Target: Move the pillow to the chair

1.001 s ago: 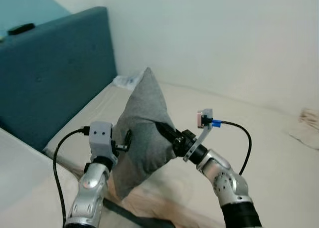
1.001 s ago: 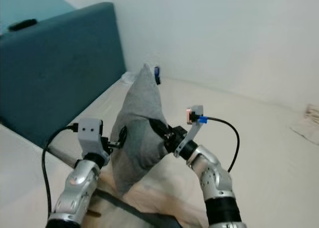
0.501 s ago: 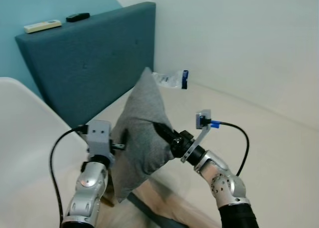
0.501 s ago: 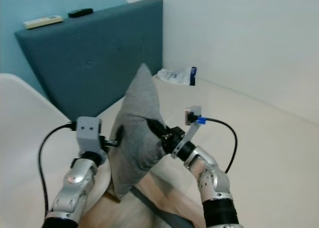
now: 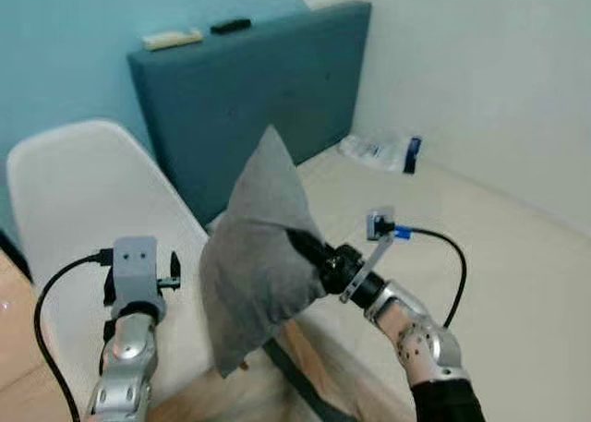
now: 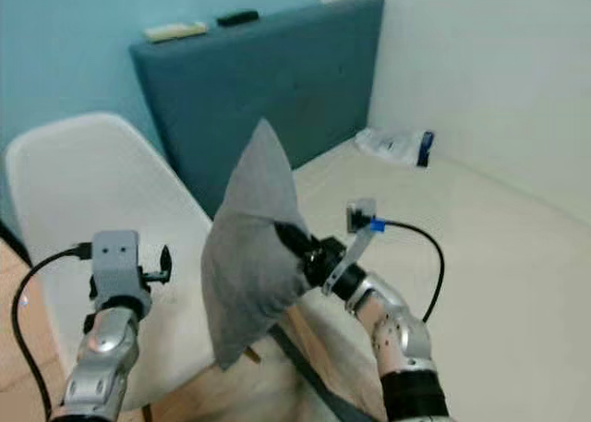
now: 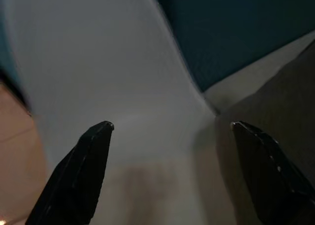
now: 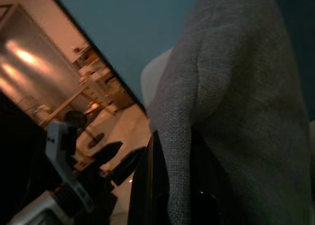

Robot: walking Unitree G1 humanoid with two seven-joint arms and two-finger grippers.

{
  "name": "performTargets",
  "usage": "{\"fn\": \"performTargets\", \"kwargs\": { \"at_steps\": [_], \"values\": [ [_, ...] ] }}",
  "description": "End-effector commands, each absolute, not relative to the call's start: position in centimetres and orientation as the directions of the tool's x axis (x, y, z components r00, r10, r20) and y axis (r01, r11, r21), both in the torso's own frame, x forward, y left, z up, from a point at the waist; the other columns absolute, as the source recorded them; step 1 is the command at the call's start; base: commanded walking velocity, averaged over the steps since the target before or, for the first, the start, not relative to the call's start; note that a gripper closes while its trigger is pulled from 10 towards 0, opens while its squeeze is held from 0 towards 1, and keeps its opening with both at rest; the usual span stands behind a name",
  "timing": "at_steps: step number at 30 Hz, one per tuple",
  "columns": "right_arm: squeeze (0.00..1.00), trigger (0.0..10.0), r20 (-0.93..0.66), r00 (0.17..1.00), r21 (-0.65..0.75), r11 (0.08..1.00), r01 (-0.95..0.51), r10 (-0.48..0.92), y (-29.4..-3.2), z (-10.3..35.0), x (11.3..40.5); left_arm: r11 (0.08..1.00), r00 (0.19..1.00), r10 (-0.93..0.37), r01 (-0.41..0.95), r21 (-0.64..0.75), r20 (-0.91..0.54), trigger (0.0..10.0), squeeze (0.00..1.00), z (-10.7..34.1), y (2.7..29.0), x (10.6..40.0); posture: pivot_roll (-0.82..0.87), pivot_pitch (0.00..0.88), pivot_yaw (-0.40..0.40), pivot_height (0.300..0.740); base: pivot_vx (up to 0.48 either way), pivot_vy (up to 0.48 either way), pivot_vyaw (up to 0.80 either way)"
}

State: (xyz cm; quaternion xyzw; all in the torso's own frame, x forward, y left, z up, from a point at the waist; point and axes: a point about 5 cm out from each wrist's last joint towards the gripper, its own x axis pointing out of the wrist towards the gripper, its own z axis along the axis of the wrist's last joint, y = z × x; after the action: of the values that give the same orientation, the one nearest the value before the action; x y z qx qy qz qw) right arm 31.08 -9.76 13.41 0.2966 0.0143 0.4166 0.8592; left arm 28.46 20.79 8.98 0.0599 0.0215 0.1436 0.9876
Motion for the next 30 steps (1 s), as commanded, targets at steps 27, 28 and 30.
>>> {"fn": "performTargets", "kwargs": {
  "at_steps": [27, 28, 30],
  "values": [
    [0.00, 10.0, 0.214, 0.713, 0.520, 0.540, -0.662, 0.668, -9.4, 13.4, 33.2, 0.968, 0.974, 0.222, -0.214, 0.129, -0.047, 10.0, 0.00, 8.9, 19.0, 28.9, 0.06, 0.043, -0.052, 0.740, 0.000, 0.000, 0.71],
    [0.00, 10.0, 0.201, 0.730, 0.527, 0.556, -0.643, 0.653, -9.5, 13.2, 33.4, 0.969, 0.975, 0.218, -0.210, 0.132, -0.048, 10.0, 0.00, 8.9, 18.9, 28.9, 0.06, 0.043, -0.052, 0.740, 0.000, 0.000, 0.00],
    [0.00, 10.0, 0.201, 0.731, 0.532, 0.554, -0.640, 0.652, -9.6, 13.2, 33.4, 0.970, 0.976, 0.212, -0.204, 0.130, -0.051, 10.0, 0.00, 8.9, 18.8, 28.9, 0.05, 0.047, -0.049, 0.740, 0.000, 0.000, 0.00]
  ]
}}
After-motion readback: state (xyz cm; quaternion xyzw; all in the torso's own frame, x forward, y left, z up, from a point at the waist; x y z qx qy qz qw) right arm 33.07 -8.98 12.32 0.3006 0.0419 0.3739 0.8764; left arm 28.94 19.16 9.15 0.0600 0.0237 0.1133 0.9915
